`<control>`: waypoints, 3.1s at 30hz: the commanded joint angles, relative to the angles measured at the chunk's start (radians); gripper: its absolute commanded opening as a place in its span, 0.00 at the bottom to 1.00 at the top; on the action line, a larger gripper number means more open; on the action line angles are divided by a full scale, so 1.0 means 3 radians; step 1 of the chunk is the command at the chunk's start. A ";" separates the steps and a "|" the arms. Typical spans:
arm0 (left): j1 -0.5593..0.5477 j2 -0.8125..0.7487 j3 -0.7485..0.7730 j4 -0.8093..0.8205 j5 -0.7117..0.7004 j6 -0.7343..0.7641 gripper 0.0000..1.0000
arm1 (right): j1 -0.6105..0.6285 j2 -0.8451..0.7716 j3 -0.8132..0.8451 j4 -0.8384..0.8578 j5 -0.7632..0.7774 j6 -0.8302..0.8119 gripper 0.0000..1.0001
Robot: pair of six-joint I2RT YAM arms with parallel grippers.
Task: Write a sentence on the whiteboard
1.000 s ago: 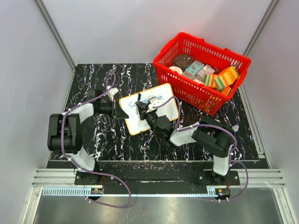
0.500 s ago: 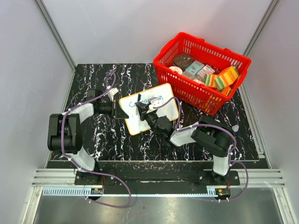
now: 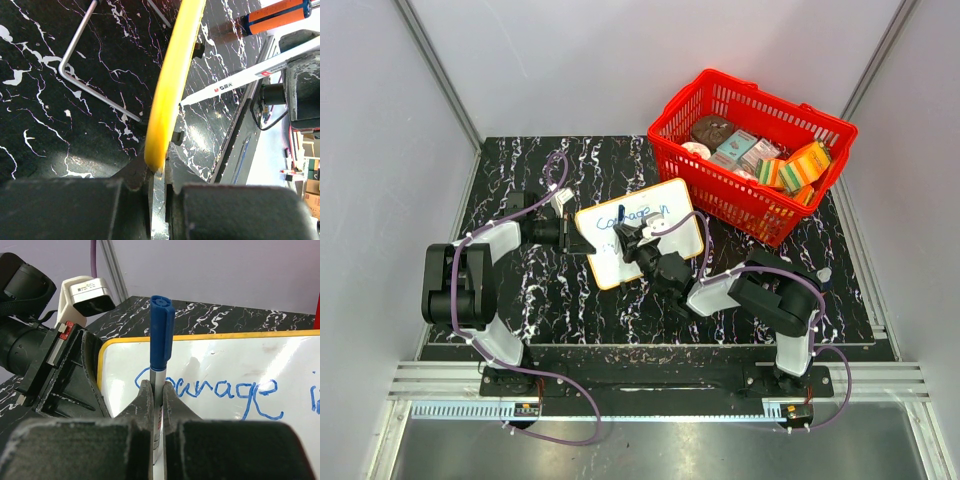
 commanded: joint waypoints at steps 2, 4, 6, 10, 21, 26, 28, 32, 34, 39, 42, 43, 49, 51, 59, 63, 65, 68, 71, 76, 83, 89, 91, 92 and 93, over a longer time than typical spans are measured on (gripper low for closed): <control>-0.0004 -0.0001 0.0012 0.0147 -0.0597 0.0310 0.00 | -0.0064 -0.0034 0.0051 0.0669 0.0192 -0.0079 0.00; 0.0001 -0.0001 0.0007 0.0142 -0.0592 0.0315 0.00 | -0.0080 -0.0044 0.0077 0.0669 0.0197 -0.0079 0.00; -0.0004 -0.0006 0.0007 0.0142 -0.0597 0.0315 0.00 | -0.0105 -0.0054 0.0097 0.0674 0.0202 -0.0079 0.00; -0.0004 -0.0001 0.0012 0.0137 -0.0597 0.0320 0.00 | -0.0146 -0.0069 0.0128 0.0674 0.0171 -0.0079 0.00; 0.0001 -0.0006 0.0012 0.0132 -0.0592 0.0336 0.00 | -0.0208 -0.0100 0.0230 0.0679 0.0028 -0.0177 0.00; 0.0001 -0.0011 0.0012 0.0132 -0.0591 0.0336 0.00 | -0.0218 -0.0100 0.0230 0.0679 0.0013 -0.0166 0.00; -0.0004 -0.0016 0.0012 0.0132 -0.0592 0.0331 0.00 | -0.0218 -0.0115 0.0220 0.0679 -0.0003 -0.0161 0.00; -0.0004 -0.0016 0.0007 0.0137 -0.0597 0.0336 0.00 | -0.0218 -0.0248 0.0123 0.0689 -0.0054 -0.0120 0.00; -0.0004 -0.0011 0.0007 0.0127 -0.0597 0.0331 0.00 | -0.0218 -0.0365 0.0031 0.0699 -0.0054 -0.0115 0.00; -0.0004 -0.0016 0.0007 0.0132 -0.0602 0.0331 0.00 | -0.0233 -0.0468 -0.0092 0.0689 -0.0038 -0.0065 0.00; -0.0004 -0.0016 0.0007 0.0132 -0.0602 0.0341 0.00 | -0.0259 -0.0433 -0.0087 0.0674 -0.0028 0.0038 0.00; 0.0001 -0.0021 0.0007 0.0132 -0.0607 0.0341 0.00 | -0.0269 -0.0402 -0.0071 0.0659 -0.0028 0.0048 0.00; -0.0004 -0.0026 0.0001 0.0127 -0.0607 0.0341 0.00 | -0.0284 -0.0310 -0.0015 0.0633 -0.0044 0.0084 0.00; 0.0001 -0.0021 0.0012 0.0127 -0.0612 0.0346 0.00 | -0.0284 -0.0305 0.0000 0.0628 -0.0069 0.0094 0.00; 0.0001 -0.0011 0.0012 0.0116 -0.0607 0.0346 0.00 | -0.0284 -0.0264 -0.0010 0.0587 -0.0125 0.0186 0.00; -0.0004 -0.0011 0.0022 0.0116 -0.0617 0.0346 0.00 | -0.0284 -0.0213 -0.0010 0.0587 -0.0141 0.0248 0.00; -0.0004 -0.0006 0.0017 0.0116 -0.0612 0.0346 0.00 | -0.0284 -0.0203 0.0000 0.0577 -0.0151 0.0263 0.00; -0.0004 -0.0006 0.0022 0.0116 -0.0612 0.0346 0.00 | -0.0284 -0.0162 0.0005 0.0551 -0.0141 0.0284 0.00; -0.0004 -0.0011 0.0017 0.0111 -0.0612 0.0351 0.00 | -0.0279 -0.0131 0.0010 0.0566 -0.0105 0.0294 0.00; 0.0001 -0.0016 0.0022 0.0116 -0.0607 0.0351 0.00 | -0.0284 -0.0090 0.0041 0.0582 -0.0074 0.0273 0.00; -0.0004 -0.0016 0.0017 0.0111 -0.0612 0.0346 0.00 | -0.0289 -0.0100 0.0077 0.0592 0.0099 0.0136 0.00; -0.0004 -0.0016 0.0012 0.0111 -0.0612 0.0356 0.00 | -0.0310 -0.0075 0.0123 0.0556 0.0258 0.0059 0.00; -0.0004 -0.0021 0.0017 0.0116 -0.0607 0.0351 0.00 | -0.0310 -0.0064 0.0118 0.0556 0.0294 0.0038 0.00; 0.0001 -0.0021 0.0017 0.0116 -0.0607 0.0356 0.00 | -0.0315 -0.0054 0.0123 0.0556 0.0319 0.0023 0.00; -0.0004 -0.0016 0.0012 0.0116 -0.0612 0.0351 0.00 | -0.0320 -0.0054 0.0128 0.0561 0.0335 0.0013 0.00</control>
